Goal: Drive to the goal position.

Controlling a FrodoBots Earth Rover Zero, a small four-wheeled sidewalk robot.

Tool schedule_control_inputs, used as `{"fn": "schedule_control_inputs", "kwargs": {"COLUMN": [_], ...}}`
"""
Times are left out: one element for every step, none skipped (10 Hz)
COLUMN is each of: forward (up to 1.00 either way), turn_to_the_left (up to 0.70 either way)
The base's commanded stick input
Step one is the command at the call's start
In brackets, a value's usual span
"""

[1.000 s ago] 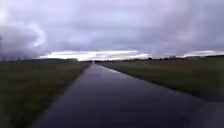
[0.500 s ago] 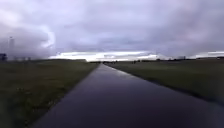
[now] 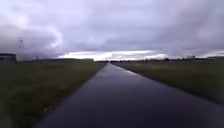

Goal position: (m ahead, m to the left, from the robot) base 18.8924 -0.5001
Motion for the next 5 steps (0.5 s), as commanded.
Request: {"fn": "schedule_control_inputs", "kwargs": {"forward": [0.7, 0.7, 0.7, 0.7, 0.7], "turn_to_the_left": [0.27, 0.27, 0.27, 0.27, 0.27]}}
